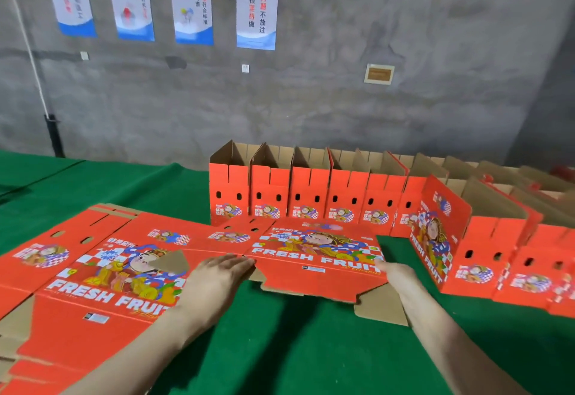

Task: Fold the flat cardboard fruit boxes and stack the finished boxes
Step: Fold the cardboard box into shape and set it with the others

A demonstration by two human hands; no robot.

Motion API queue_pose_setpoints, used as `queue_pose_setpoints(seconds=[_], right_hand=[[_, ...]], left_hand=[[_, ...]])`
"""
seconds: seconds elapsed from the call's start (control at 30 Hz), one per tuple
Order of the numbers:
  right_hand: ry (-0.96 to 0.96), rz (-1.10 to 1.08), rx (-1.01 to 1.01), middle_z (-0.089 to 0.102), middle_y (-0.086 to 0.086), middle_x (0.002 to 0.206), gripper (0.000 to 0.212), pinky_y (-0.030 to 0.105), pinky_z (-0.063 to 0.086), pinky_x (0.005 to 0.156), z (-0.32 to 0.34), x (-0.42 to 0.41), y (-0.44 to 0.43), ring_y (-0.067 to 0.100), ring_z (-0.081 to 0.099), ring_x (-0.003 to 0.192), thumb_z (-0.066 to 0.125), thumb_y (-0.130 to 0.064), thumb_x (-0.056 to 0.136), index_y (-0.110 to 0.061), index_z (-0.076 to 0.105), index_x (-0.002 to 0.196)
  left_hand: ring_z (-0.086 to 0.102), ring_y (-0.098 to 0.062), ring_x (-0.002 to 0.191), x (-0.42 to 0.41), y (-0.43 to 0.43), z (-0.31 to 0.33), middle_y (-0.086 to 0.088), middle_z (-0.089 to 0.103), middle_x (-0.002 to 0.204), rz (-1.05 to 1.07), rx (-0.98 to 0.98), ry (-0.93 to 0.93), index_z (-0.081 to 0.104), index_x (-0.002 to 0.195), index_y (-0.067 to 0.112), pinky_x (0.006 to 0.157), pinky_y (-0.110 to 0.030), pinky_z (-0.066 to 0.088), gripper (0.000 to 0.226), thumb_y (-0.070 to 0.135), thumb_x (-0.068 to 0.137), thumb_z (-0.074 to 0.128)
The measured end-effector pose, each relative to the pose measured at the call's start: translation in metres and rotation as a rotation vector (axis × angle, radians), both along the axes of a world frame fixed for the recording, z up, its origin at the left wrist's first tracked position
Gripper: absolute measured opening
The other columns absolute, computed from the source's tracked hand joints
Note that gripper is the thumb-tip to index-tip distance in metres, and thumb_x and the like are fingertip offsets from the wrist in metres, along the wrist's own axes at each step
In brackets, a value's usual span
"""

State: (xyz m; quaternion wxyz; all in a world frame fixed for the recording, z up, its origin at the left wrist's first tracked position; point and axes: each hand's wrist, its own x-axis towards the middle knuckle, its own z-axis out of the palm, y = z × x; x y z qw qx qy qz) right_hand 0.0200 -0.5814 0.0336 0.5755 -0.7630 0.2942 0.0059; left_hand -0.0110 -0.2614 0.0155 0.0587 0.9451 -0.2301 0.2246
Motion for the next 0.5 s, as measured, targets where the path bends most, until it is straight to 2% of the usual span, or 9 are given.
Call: queue_pose_setpoints(seconds=[0.03, 0.07, 0.1, 0.13, 0.2, 0.23, 0.27, 0.37, 0.5], right_hand=[[0.035, -0.012, 0.001, 0.054, 0.006, 0.067, 0.029, 0.028, 0.033, 0.044, 0.003, -0.002, -0.007, 0.018, 0.051, 0.055, 0.057, -0.03, 0.096, -0.002, 0.059, 0.092], [0.066, -0.022, 0.018, 0.053, 0.009, 0.068, 0.029, 0.028, 0.035, 0.043, 0.005, -0.004, -0.014, 0.019, 0.05, 0.055, 0.058, -0.029, 0.095, -0.001, 0.058, 0.095], [0.064, -0.046, 0.108, 0.054, 0.012, 0.072, 0.027, 0.026, 0.039, 0.043, 0.002, -0.007, -0.021, 0.021, 0.051, 0.058, 0.059, -0.027, 0.095, 0.0, 0.056, 0.097], [0.022, -0.083, 0.301, 0.056, 0.015, 0.077, 0.023, 0.027, 0.043, 0.045, -0.001, -0.009, -0.028, 0.023, 0.053, 0.063, 0.058, -0.023, 0.095, -0.001, 0.053, 0.098], [-0.167, -0.158, 0.728, 0.061, 0.022, 0.087, 0.017, 0.027, 0.049, 0.044, -0.004, -0.014, -0.039, 0.024, 0.055, 0.069, 0.045, -0.02, 0.101, -0.004, 0.05, 0.098], [-0.242, -0.159, 0.812, 0.063, 0.023, 0.091, 0.023, 0.025, 0.051, 0.044, -0.005, -0.017, -0.044, 0.024, 0.057, 0.071, 0.038, -0.021, 0.104, -0.002, 0.05, 0.1], [-0.292, -0.144, 0.832, 0.064, 0.023, 0.094, 0.028, 0.025, 0.054, 0.048, -0.004, -0.02, -0.046, 0.025, 0.059, 0.075, 0.035, -0.021, 0.105, 0.002, 0.051, 0.103], [-0.459, -0.087, 0.682, 0.068, 0.019, 0.099, 0.015, 0.034, 0.055, 0.069, 0.007, -0.029, -0.04, 0.031, 0.066, 0.086, 0.041, -0.005, 0.101, 0.001, 0.051, 0.11], [-0.724, 0.139, 0.178, 0.069, 0.006, 0.104, 0.023, 0.025, 0.056, 0.063, 0.028, -0.04, -0.022, 0.019, 0.069, 0.075, 0.051, 0.004, 0.093, -0.015, 0.057, 0.104]], left_hand=[[0.072, -0.018, 0.089, 0.003, -0.004, 0.008, 0.0, 0.074, 0.102, -0.057, 0.024, -0.085, 0.074, 0.106, 0.021, 0.072, -0.024, 0.056, 0.044, 0.017, 0.064, 0.087], [0.072, -0.016, 0.069, 0.006, -0.008, 0.015, 0.001, 0.075, 0.082, -0.071, 0.085, -0.133, 0.077, 0.092, 0.022, 0.054, -0.022, 0.055, 0.044, 0.013, 0.051, 0.092], [0.069, -0.016, 0.057, 0.009, -0.011, 0.021, 0.003, 0.073, 0.07, -0.055, 0.122, -0.136, 0.077, 0.084, 0.023, 0.044, -0.02, 0.051, 0.044, 0.012, 0.045, 0.093], [0.066, -0.017, 0.051, 0.01, -0.015, 0.028, 0.004, 0.07, 0.062, -0.017, 0.164, -0.118, 0.076, 0.081, 0.024, 0.039, -0.02, 0.047, 0.04, 0.012, 0.046, 0.092], [0.065, -0.021, 0.055, 0.012, -0.027, 0.042, 0.002, 0.068, 0.063, 0.025, 0.206, -0.058, 0.07, 0.084, 0.023, 0.044, -0.022, 0.046, 0.019, 0.018, 0.069, 0.08], [0.065, -0.023, 0.065, 0.016, -0.032, 0.047, 0.0, 0.069, 0.072, 0.061, 0.195, -0.043, 0.066, 0.091, 0.023, 0.052, -0.025, 0.045, 0.006, 0.024, 0.085, 0.066], [0.065, -0.025, 0.075, 0.019, -0.037, 0.053, -0.001, 0.069, 0.081, 0.084, 0.191, -0.033, 0.062, 0.098, 0.024, 0.058, -0.027, 0.041, 0.013, 0.029, 0.095, 0.05], [0.063, -0.026, 0.086, 0.024, -0.054, 0.076, -0.001, 0.069, 0.091, 0.063, 0.204, -0.05, 0.061, 0.104, 0.025, 0.062, -0.028, 0.033, 0.025, 0.035, 0.101, 0.038], [0.061, -0.03, 0.095, 0.029, -0.081, 0.11, -0.007, 0.067, 0.1, 0.064, 0.284, -0.007, 0.061, 0.101, 0.02, 0.064, -0.029, 0.032, 0.022, 0.033, 0.099, 0.044]])
